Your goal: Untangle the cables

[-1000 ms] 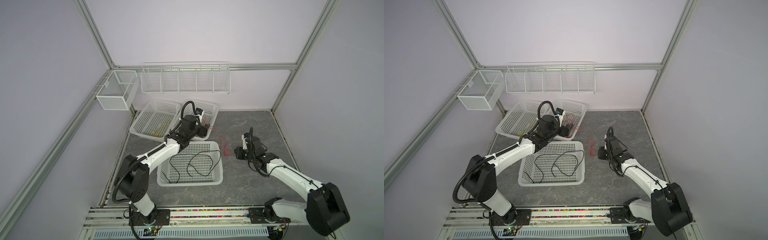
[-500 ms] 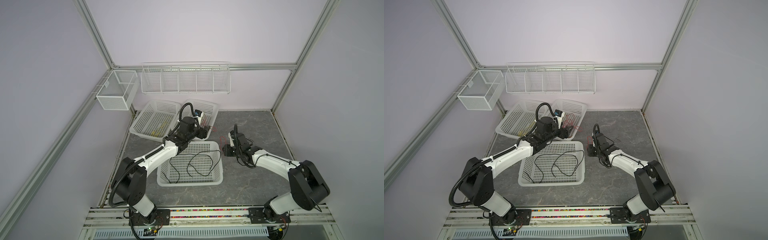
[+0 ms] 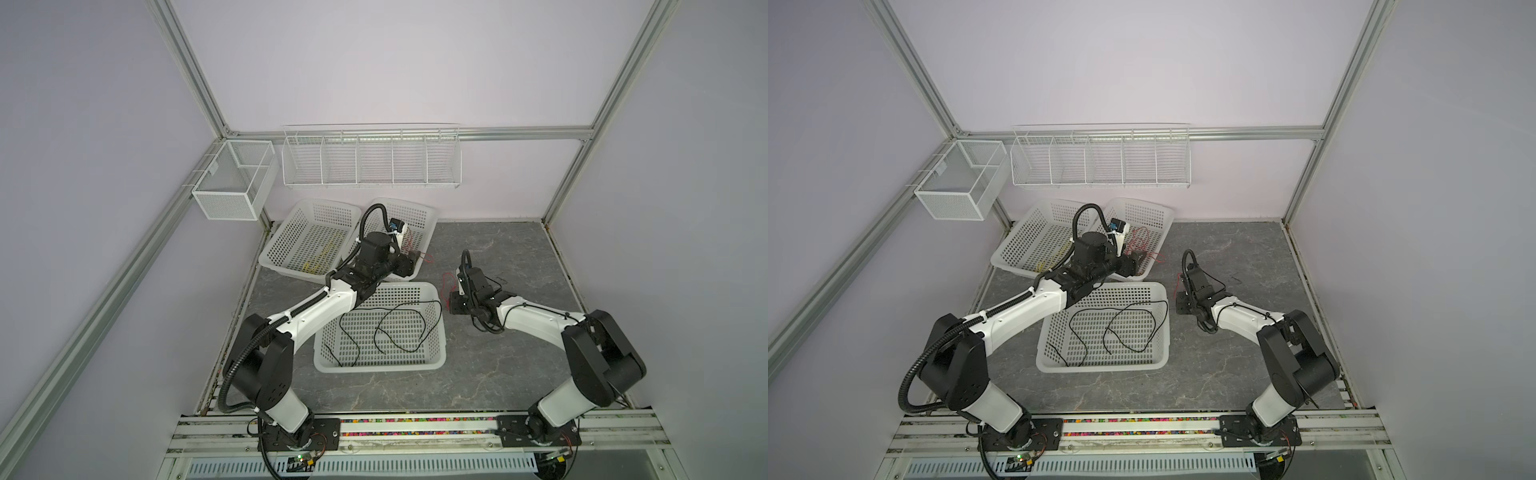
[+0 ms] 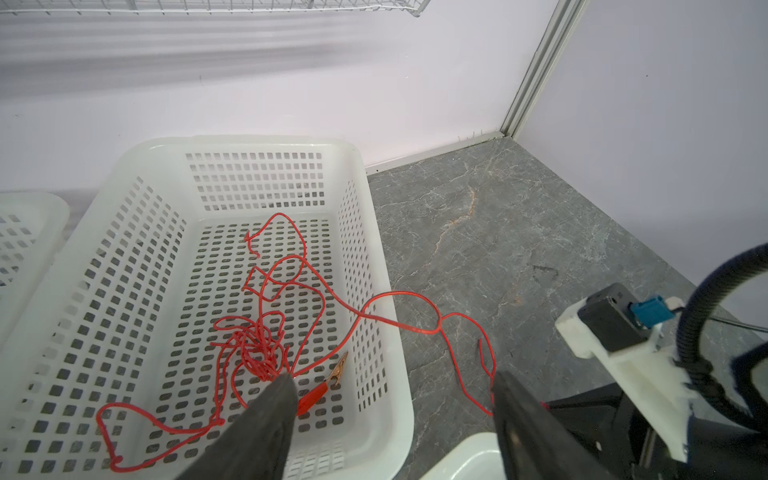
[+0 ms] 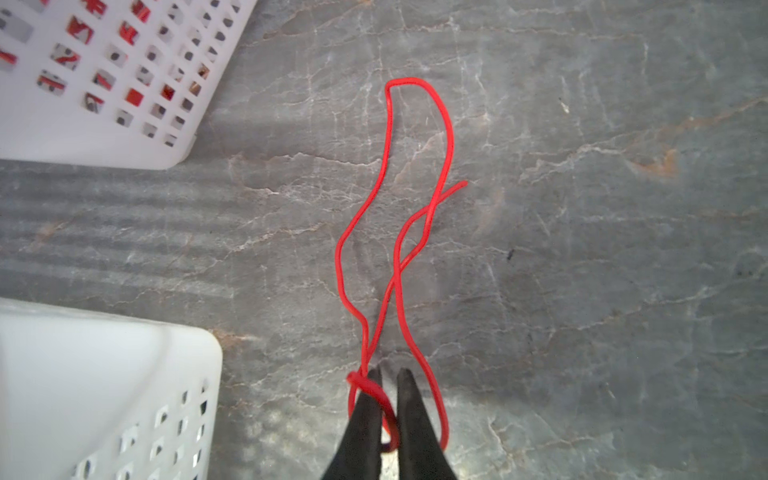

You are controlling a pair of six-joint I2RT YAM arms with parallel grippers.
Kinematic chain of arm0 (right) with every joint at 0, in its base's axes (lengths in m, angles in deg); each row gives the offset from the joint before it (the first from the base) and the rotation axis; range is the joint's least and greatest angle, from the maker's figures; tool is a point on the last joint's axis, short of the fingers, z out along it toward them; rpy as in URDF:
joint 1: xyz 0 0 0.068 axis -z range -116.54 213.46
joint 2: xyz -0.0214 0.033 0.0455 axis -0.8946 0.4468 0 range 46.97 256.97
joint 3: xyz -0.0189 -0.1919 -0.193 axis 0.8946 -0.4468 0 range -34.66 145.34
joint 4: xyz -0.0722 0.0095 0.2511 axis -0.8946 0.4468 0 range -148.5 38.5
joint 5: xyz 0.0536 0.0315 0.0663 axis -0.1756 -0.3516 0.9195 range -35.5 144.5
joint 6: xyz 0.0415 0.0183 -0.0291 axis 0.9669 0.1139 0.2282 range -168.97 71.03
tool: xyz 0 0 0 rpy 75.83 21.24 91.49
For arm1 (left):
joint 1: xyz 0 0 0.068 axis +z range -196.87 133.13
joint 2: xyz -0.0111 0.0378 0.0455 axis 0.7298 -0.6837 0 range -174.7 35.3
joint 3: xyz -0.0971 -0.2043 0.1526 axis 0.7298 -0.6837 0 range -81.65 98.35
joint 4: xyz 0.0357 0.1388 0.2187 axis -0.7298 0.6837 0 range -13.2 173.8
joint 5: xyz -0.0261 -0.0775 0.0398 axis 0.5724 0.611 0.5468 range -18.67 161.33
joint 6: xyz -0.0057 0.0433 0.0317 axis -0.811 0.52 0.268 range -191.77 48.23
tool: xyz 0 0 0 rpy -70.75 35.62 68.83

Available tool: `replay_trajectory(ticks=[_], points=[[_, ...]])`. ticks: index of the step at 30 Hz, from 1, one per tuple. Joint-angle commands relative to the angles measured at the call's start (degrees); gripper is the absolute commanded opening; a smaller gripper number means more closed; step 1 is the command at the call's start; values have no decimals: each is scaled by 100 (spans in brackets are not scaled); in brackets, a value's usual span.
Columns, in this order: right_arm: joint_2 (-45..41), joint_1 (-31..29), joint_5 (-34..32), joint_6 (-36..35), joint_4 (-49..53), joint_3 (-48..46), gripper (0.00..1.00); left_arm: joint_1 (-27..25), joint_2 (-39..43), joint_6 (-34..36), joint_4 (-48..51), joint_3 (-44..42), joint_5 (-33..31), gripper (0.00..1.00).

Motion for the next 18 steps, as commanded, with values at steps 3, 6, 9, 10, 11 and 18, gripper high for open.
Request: replay_trajectory(ticks=[3, 6, 9, 10, 11, 18], points=[[-86, -30, -250, -47, 181, 51, 7, -50, -171, 66, 297, 256, -67, 74], [-340, -31, -217, -75, 239, 14, 7, -116, -219, 226, 470, 322, -25, 74], [-856, -30, -83, -150, 222, -69, 7, -263, -248, 504, 568, 352, 47, 74], [-1008, -29, -77, -171, 253, -80, 7, -315, -251, 583, 561, 341, 43, 74], [-1204, -30, -83, -212, 313, -71, 7, -370, -257, 654, 552, 336, 30, 74], [-2488, -17, 278, -431, 521, -94, 7, -561, -275, 656, 397, 349, 561, 74]])
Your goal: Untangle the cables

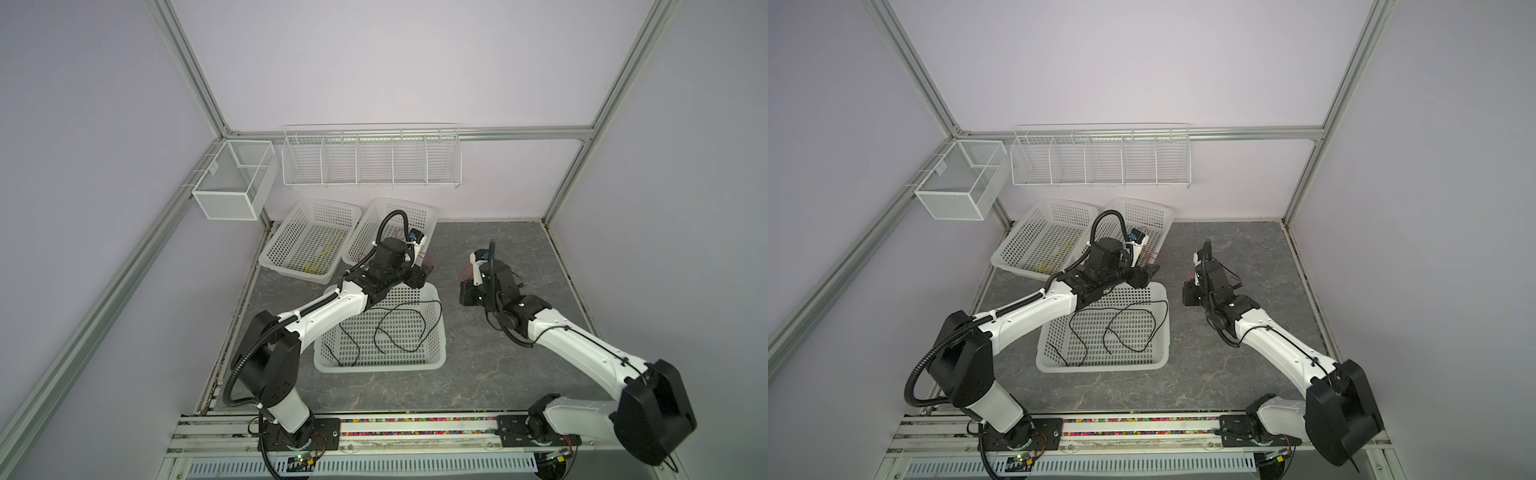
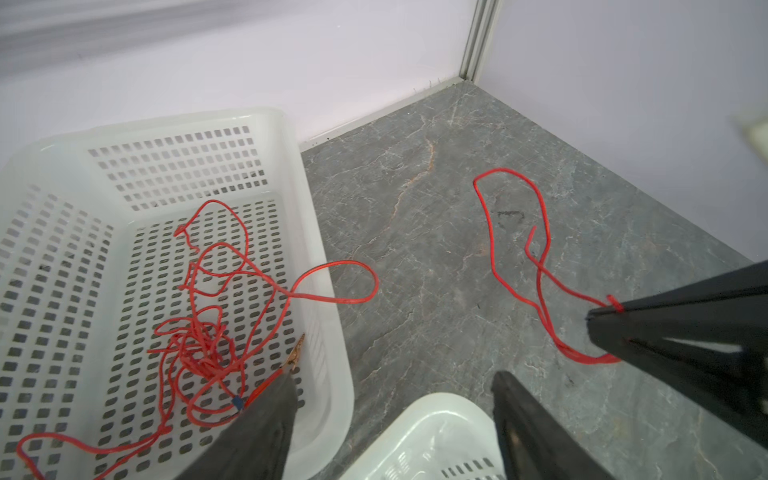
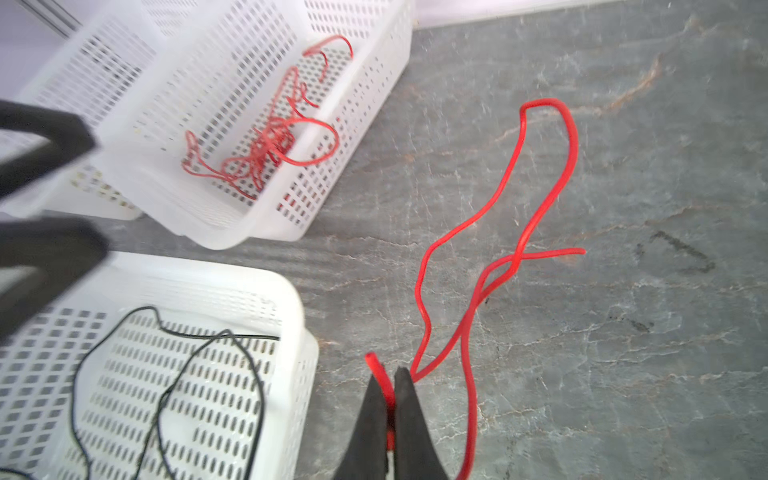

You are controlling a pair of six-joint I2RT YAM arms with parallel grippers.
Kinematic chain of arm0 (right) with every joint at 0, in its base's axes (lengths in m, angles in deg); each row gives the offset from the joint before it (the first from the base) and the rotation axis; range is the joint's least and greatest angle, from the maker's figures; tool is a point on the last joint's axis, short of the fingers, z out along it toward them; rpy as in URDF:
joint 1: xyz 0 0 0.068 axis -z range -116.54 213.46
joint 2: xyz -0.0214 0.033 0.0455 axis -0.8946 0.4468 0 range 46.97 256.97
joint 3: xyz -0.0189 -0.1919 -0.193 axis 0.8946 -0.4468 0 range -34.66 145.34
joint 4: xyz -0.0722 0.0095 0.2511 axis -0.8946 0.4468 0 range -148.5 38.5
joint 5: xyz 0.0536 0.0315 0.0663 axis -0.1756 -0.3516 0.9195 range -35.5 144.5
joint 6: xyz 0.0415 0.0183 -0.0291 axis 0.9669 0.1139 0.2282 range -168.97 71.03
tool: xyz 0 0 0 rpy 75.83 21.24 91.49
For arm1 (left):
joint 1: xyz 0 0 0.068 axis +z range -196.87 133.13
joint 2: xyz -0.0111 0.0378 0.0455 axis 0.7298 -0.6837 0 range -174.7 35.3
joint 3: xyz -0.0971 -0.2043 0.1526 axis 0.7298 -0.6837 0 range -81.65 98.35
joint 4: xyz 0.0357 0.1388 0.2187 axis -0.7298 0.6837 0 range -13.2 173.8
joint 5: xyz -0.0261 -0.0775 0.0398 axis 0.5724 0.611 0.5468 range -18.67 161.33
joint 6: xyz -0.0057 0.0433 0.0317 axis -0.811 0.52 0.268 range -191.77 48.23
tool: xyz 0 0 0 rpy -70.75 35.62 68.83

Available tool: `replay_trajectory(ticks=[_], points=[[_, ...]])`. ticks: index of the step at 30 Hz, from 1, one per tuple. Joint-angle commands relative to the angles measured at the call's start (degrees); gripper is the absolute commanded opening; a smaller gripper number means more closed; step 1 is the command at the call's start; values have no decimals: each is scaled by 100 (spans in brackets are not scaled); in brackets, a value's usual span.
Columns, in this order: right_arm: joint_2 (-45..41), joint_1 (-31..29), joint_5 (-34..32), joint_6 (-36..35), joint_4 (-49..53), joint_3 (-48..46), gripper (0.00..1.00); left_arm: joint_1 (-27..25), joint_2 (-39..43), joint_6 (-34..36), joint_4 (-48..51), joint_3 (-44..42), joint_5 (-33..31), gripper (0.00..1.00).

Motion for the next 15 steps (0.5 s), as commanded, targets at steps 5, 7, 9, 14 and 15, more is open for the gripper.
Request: replay_trajectory(ticks=[5, 7, 9, 14, 15], points=[[-915, -6, 977, -719, 38, -175, 7, -78, -64, -246, -254, 148, 883, 74], [-1085, -6, 1082, -849, -16, -290, 6, -82, -39, -469, -378, 109, 1028, 74], [-1275, -8, 1166, -871, -81, -393, 6, -82, -52, -673, -444, 104, 1227, 75], [-1567, -12, 1197, -843, -109, -475, 6, -286, -4, -301, -680, -131, 1090, 80], [-1607, -9, 1229, -882, -85, -474, 6, -333, 22, -194, -684, -166, 944, 80]])
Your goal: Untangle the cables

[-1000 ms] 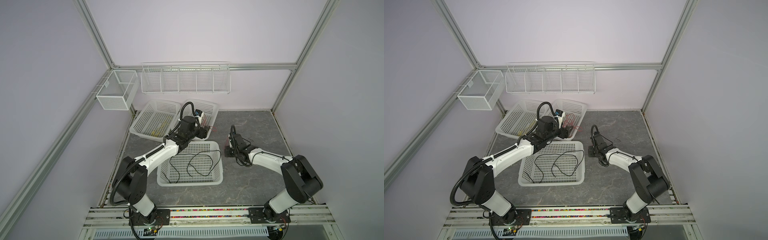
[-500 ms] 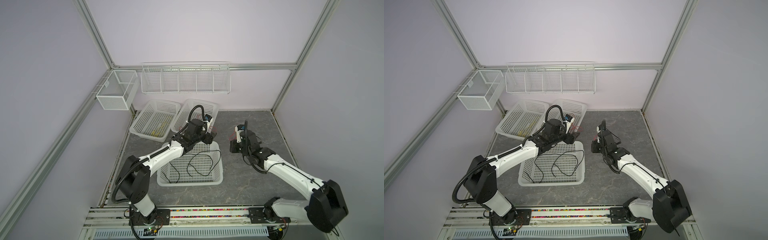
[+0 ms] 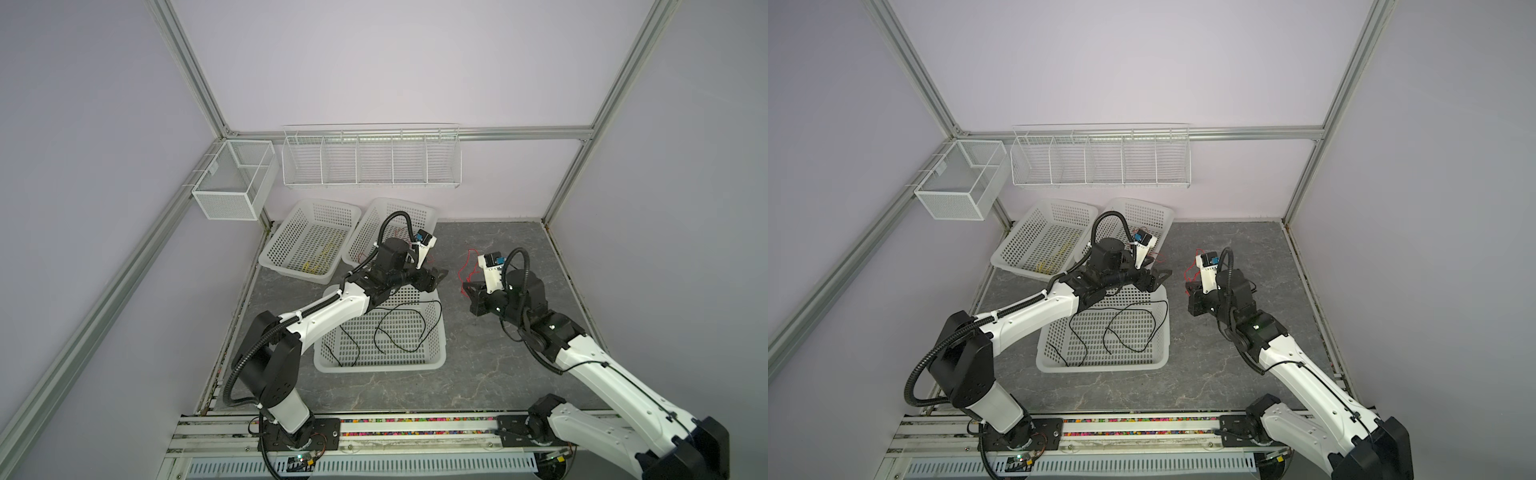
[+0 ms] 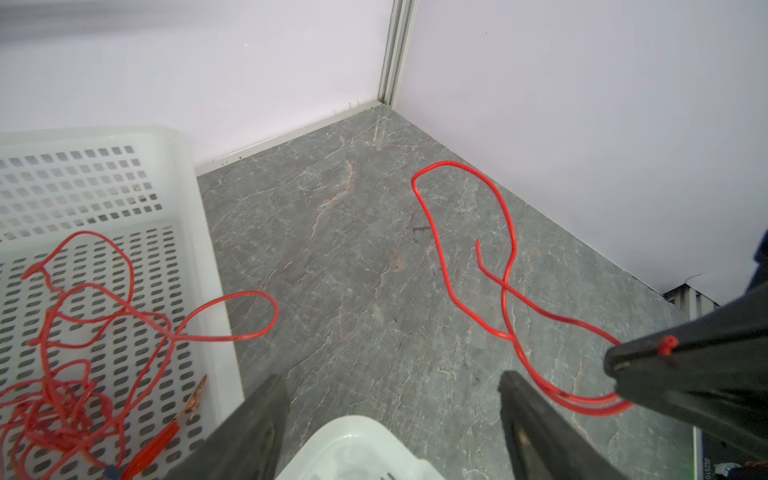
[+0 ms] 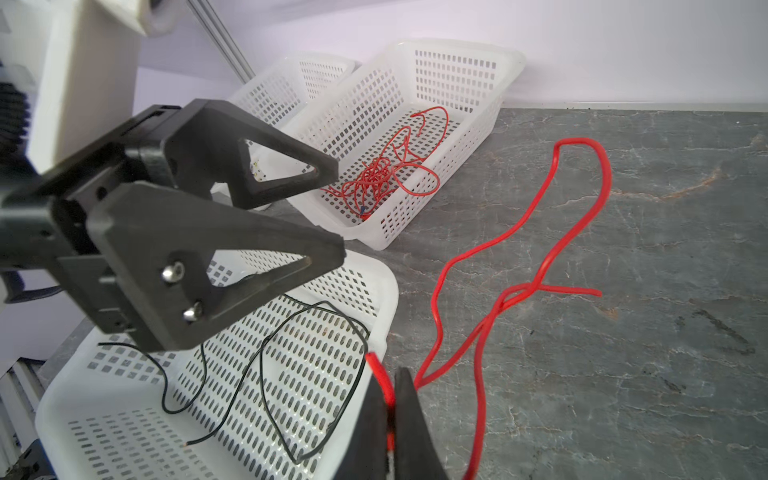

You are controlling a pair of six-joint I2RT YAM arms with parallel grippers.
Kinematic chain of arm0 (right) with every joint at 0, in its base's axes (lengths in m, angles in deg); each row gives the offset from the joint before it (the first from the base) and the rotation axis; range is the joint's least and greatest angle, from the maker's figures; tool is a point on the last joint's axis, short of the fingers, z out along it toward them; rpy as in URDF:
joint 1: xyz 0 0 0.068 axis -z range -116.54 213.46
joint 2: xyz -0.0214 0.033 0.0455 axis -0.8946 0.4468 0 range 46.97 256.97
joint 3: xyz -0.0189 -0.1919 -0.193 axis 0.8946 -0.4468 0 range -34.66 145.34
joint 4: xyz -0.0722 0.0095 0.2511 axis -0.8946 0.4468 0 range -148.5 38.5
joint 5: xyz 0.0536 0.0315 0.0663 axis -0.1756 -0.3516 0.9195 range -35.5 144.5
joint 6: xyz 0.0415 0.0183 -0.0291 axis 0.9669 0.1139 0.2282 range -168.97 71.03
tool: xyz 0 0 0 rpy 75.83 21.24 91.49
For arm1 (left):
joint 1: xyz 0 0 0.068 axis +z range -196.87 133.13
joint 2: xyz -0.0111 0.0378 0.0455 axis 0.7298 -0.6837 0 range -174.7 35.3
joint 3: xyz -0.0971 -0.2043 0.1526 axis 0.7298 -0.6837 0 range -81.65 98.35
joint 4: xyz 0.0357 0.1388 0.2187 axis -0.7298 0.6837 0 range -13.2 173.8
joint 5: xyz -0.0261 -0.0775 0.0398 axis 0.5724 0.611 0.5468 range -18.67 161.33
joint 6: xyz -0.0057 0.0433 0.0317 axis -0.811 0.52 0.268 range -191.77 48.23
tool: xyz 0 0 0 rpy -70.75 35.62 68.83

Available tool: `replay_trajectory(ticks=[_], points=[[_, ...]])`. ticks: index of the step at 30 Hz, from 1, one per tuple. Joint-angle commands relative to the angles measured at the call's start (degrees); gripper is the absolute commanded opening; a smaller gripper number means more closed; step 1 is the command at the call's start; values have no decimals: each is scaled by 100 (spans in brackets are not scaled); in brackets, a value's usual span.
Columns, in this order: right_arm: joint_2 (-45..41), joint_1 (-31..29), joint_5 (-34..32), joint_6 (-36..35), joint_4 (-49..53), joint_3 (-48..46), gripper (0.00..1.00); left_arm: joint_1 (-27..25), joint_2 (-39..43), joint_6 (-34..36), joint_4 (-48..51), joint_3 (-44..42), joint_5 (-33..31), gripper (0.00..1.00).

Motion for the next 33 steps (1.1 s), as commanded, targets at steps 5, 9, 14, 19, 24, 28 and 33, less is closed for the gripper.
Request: replay_trajectory(ticks=[5, 9, 14, 19, 24, 28, 33], points=[[-301, -8, 479, -431, -27, -91, 6, -165, 35, 131, -223, -132, -219, 81], [-403, -12, 700, -464, -146, -194, 7, -170, -79, -171, -215, 32, -64, 81], [-435, -7, 721, -488, -205, -237, 7, -169, -256, -574, -211, 272, 353, 81], [-426, -11, 717, -511, -241, -248, 7, -170, -447, -1079, -320, 400, 856, 83], [-448, -15, 729, -515, -411, -256, 7, -169, -667, -1551, -487, 496, 1346, 87], [-444, -23, 708, -540, -472, -232, 7, -168, -764, -1921, -884, 475, 1621, 77], [-479, -23, 691, -546, -545, -237, 7, -167, -916, -2184, -1104, 506, 1857, 56]])
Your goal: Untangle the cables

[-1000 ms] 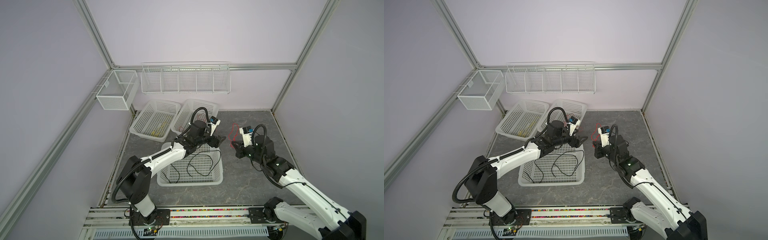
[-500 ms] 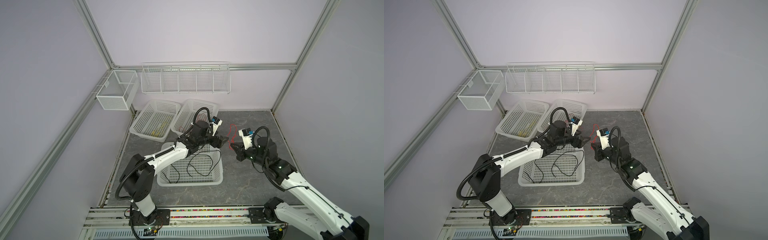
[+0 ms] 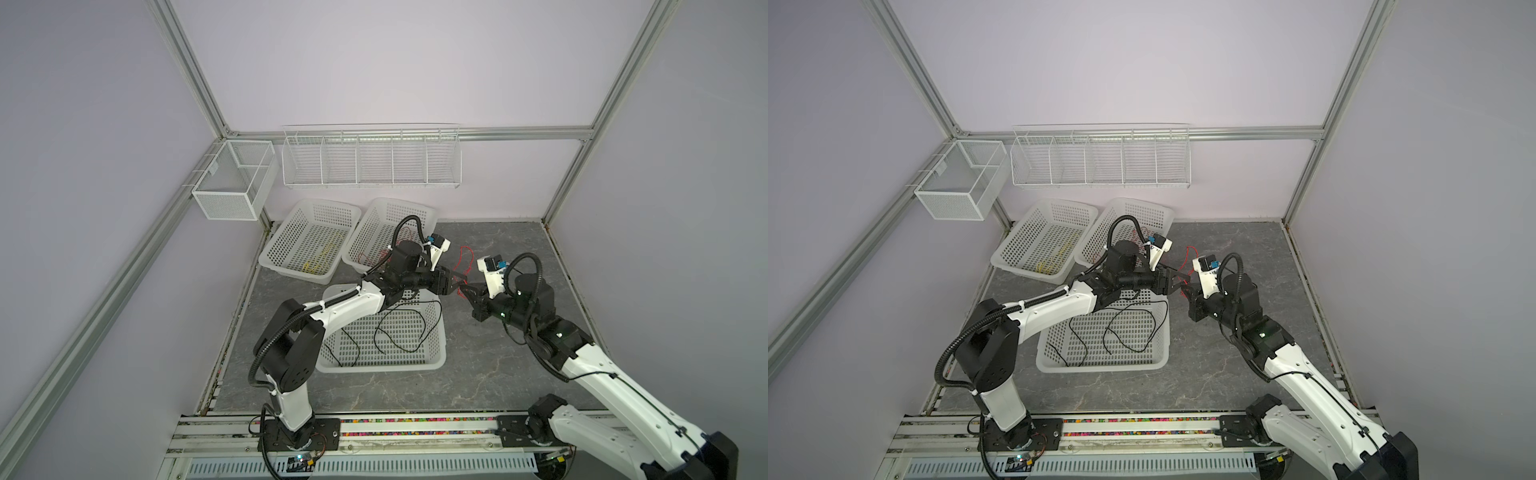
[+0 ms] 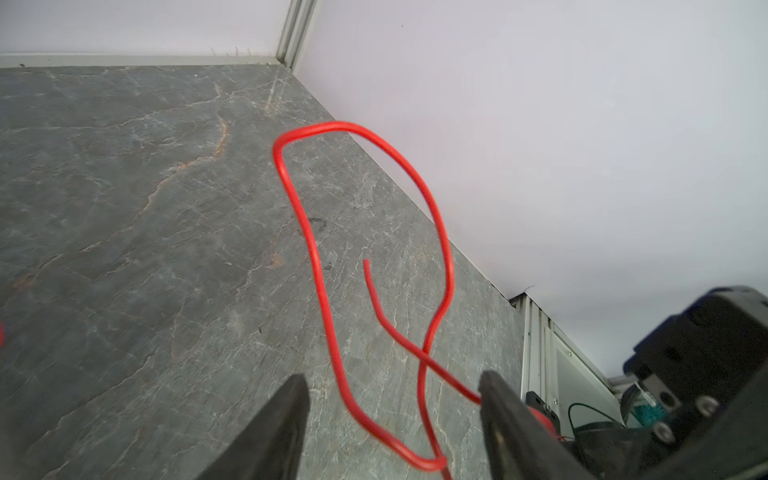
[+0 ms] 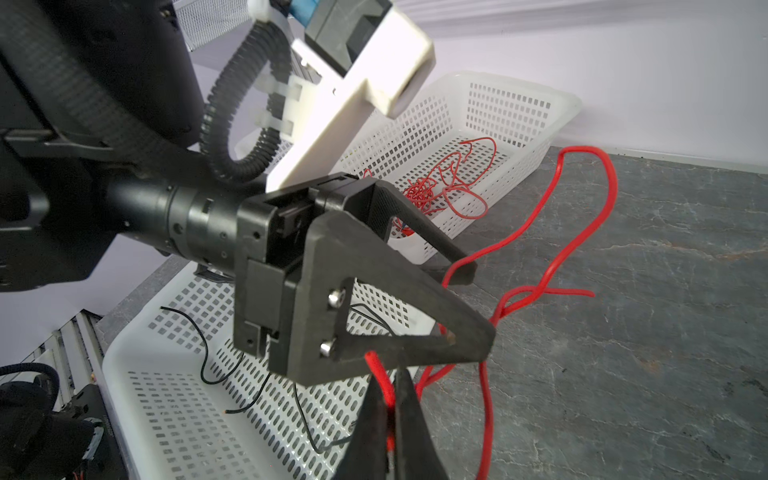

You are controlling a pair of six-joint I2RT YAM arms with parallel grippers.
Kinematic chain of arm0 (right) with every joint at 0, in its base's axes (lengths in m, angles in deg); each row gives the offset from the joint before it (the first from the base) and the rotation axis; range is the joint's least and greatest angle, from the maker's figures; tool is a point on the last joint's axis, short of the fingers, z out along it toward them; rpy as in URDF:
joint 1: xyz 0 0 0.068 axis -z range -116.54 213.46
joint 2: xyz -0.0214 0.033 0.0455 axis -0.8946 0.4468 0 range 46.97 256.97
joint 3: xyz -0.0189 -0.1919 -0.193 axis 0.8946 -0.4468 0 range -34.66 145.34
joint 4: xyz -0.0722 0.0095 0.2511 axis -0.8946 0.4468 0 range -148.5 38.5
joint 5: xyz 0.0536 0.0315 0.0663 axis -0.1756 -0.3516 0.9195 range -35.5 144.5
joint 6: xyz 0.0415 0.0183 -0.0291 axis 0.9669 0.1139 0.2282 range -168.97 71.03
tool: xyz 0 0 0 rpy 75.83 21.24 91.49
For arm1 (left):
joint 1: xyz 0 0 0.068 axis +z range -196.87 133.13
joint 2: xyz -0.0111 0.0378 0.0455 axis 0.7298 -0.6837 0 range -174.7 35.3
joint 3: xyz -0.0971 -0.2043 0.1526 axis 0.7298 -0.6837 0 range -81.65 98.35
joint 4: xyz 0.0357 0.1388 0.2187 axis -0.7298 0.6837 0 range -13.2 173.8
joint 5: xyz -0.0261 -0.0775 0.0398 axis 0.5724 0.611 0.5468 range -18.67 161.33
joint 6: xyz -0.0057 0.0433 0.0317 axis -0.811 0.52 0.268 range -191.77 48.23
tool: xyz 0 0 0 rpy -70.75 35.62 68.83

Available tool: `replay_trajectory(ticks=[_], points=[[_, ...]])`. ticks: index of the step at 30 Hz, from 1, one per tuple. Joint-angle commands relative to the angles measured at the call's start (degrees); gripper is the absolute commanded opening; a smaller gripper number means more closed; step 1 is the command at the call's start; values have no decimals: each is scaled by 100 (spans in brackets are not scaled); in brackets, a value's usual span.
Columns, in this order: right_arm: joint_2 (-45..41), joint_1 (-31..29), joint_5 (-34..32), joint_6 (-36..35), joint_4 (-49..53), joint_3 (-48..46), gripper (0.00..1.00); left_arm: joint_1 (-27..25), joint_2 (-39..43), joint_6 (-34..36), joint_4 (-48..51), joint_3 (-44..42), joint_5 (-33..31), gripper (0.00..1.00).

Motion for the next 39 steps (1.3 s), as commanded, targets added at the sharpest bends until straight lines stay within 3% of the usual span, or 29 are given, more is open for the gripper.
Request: replay_trajectory(ticks=[1, 8, 11, 13, 14, 18, 22, 24, 28, 39], points=[[-120, -23, 35, -138, -248, -64, 7, 10, -126, -334, -338, 195, 287, 48], [-77, -21, -111, -139, -235, -65, 7, 10, -100, -287, -294, 226, 195, 1], [-55, -22, -271, -101, -224, -80, 8, 14, -114, -153, -102, 283, 32, 0], [-54, -23, -456, -65, -172, -73, 15, 10, -137, -20, 61, 333, -137, 0], [-56, -22, -544, -48, -138, -65, 20, 10, -142, 59, 190, 365, -290, 0], [-123, -19, -1496, 124, 209, -34, 57, 54, -319, 619, 1410, 903, -1350, 0], [-244, -3, -3085, 638, 874, 32, 80, 189, -670, 908, 2429, 1573, -1829, 0], [-355, 20, -3490, 802, 1077, 2, 87, 236, -812, 1020, 2687, 1812, -1983, 0], [-613, 38, -3577, 844, 1022, -165, 93, 264, -1056, 1210, 3042, 2196, -2274, 0], [-550, 47, -3616, 836, 1136, -216, 95, 301, -1764, 1453, 3434, 2996, -2539, 0]])
